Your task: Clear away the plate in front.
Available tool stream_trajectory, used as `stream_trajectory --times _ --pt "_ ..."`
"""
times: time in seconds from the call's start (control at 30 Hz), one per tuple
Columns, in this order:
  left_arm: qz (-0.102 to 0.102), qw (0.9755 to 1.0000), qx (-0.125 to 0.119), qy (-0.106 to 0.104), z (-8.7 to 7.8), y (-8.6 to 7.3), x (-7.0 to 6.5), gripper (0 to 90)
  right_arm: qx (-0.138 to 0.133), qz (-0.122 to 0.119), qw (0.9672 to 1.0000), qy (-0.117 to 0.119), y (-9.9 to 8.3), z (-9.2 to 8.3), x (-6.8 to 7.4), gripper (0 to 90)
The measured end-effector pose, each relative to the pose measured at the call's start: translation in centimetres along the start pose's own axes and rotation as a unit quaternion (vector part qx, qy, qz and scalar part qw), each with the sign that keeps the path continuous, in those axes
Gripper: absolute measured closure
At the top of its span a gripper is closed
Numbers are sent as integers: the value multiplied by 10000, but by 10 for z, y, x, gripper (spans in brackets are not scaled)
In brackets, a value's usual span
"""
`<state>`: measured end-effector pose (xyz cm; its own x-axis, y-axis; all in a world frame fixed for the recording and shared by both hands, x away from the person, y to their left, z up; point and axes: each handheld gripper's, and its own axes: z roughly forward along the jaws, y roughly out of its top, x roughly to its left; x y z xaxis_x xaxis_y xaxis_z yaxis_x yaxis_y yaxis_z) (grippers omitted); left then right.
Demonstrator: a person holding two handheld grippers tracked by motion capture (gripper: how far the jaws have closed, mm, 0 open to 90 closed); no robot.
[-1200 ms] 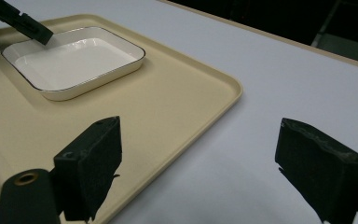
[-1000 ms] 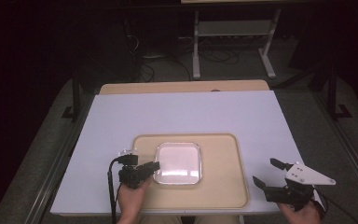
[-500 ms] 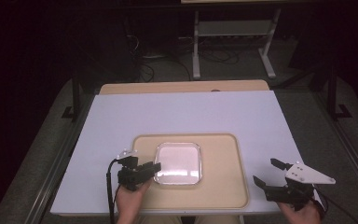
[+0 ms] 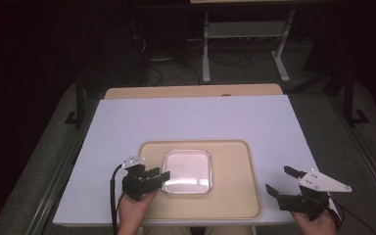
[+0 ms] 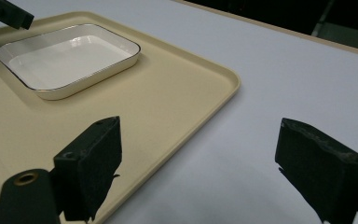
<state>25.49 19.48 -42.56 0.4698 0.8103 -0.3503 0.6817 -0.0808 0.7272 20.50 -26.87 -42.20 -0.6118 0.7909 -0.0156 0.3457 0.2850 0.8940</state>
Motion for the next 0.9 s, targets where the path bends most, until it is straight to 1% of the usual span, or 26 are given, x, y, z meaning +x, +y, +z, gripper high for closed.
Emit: stream_trajectory --times 0.03,0.13,0.17,0.23,0.27,0.3,0.33,0.37,0.4,0.43,0.47,0.5,0.53,0.57,0.67,0.73,0.83,0.9 --pt "85 10000 -17 -34 -2 1 0 484 0 -1 10000 -4 0 0 0 136" --pt "141 9999 -16 -54 -3 1 0 484 3 4 10000 -6 0 0 0 136" --pt "225 9997 -7 -87 -4 2 0 486 12 6 10000 1 0 0 0 136" --pt "261 9996 -13 -97 -4 2 0 486 23 13 10000 3 0 0 0 136" --pt "304 9995 -17 -102 -5 2 0 480 31 2 10000 -3 0 1 0 136" --pt "373 9992 -37 -150 -6 3 0 475 24 -12 10000 -5 0 1 0 136" --pt "373 9992 -37 -150 -6 3 0 471 24 -12 10000 -5 0 1 0 136" --pt "450 9988 -38 -190 -6 4 0 462 22 -12 10000 -6 0 1 0 136" --pt "450 9988 -38 -190 -6 4 0 454 17 -8 10000 -4 0 1 0 136" --pt "563 9981 -46 -232 -7 4 0 451 18 -1 10000 -4 0 0 0 136" --pt "563 9981 -46 -232 -7 4 0 446 18 -1 10000 -4 0 0 0 136" --pt "627 9977 -44 -239 -8 5 0 446 19 1 10000 0 0 0 0 136" --pt "738 9969 -46 -261 -9 5 -1 435 21 5 10000 1 0 0 0 136" --pt "738 9969 -46 -261 -9 5 -1 430 21 5 10000 1 0 0 0 136" --pt "909 9955 -69 -239 -10 6 -3 418 26 5 10000 -2 0 1 0 136" --pt "972 9949 -92 -257 -11 8 -4 404 12 -3 10000 -1 0 0 0 136" --pt "1155 9929 -117 -278 -13 9 -5 394 16 15 10000 0 0 0 0 136" --pt "1223 9920 -175 -259 -15 10 -6 387 23 23 10000 2 0 1 0 136"
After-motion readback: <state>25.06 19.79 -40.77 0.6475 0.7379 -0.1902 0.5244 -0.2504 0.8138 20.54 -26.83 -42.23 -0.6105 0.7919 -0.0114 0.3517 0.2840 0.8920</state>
